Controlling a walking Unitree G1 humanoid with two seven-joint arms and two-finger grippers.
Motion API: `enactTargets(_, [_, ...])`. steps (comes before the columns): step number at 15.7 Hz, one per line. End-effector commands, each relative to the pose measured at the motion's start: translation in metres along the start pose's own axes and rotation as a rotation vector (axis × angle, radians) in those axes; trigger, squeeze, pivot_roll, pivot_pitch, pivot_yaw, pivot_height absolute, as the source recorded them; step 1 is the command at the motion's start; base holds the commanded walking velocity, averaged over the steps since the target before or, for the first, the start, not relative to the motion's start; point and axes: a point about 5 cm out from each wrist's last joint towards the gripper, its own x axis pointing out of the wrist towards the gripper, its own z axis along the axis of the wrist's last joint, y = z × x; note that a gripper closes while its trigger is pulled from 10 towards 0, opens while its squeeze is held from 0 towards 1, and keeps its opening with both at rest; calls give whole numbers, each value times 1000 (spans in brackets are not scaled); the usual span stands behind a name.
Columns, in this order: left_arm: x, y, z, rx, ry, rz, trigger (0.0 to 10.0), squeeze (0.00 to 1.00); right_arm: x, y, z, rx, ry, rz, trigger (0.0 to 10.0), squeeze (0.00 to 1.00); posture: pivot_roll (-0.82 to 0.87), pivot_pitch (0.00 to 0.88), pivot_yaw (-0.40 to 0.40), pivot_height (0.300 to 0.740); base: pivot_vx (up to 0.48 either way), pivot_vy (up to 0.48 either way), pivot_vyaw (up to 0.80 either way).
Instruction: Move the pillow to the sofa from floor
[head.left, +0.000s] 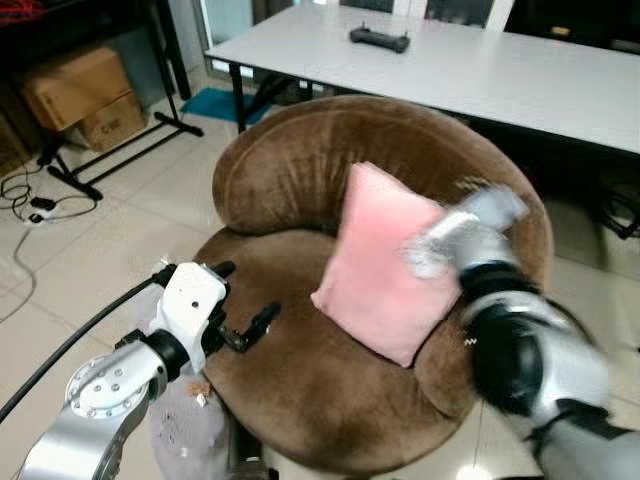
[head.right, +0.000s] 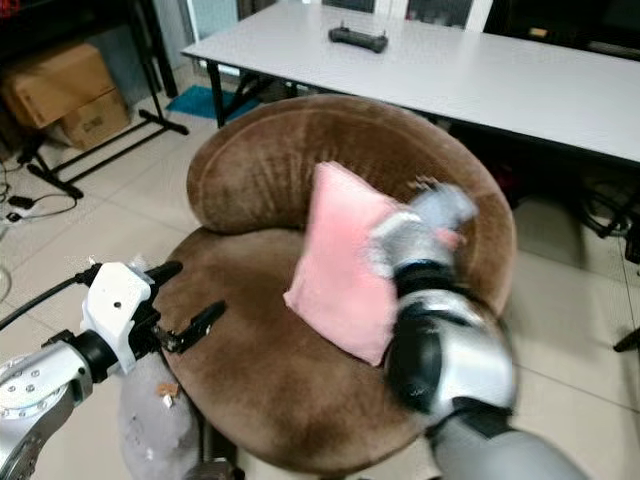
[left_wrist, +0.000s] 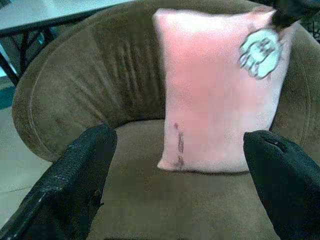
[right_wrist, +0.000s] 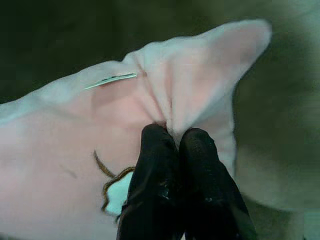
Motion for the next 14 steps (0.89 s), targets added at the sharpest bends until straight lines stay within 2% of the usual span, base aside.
enactTargets(1, [0, 1, 1, 0, 2, -14, 10000, 0, 9, -18, 8, 76, -6, -94, 10000, 0, 173, 0, -9, 740, 0, 0, 0])
enactTargets(3, [0, -1, 1, -5, 3, -25, 10000, 0, 19, -37, 13, 129, -15, -168, 10000, 0, 168, 0, -5, 740, 0, 0, 0])
enactTargets(5, [2, -3, 0, -10, 5, -45, 10000, 0, 26, -51, 7, 137, -4, -219, 10000, 0, 151, 0, 11, 740, 0, 0, 0])
enactTargets(8, [5, -4, 0, -10, 5, -65, 10000, 0, 27, -53, -4, 115, 6, -232, 10000, 0, 150, 0, 19, 740, 0, 0, 0])
enactTargets(9, [5, -3, 0, -8, 4, -63, 10000, 0, 25, -49, -8, 103, 10, -201, 10000, 141, 151, 0, 19, 740, 0, 0, 0])
enactTargets(10, [5, -1, 0, -6, 5, -59, 10000, 0, 21, -39, -13, 79, 14, -147, 10000, 1000, 153, 0, 17, 740, 0, 0, 0])
enactTargets(12, [5, -1, 0, -4, 5, -55, 10000, 0, 16, -28, -19, 64, 23, -83, 10000, 1000, 153, 0, 17, 740, 0, 0, 0])
enactTargets(14, [5, -1, -1, -2, 4, -47, 10000, 0, 4, -5, -24, 21, 2, 74, 10000, 1000, 159, 0, 8, 740, 0, 0, 0])
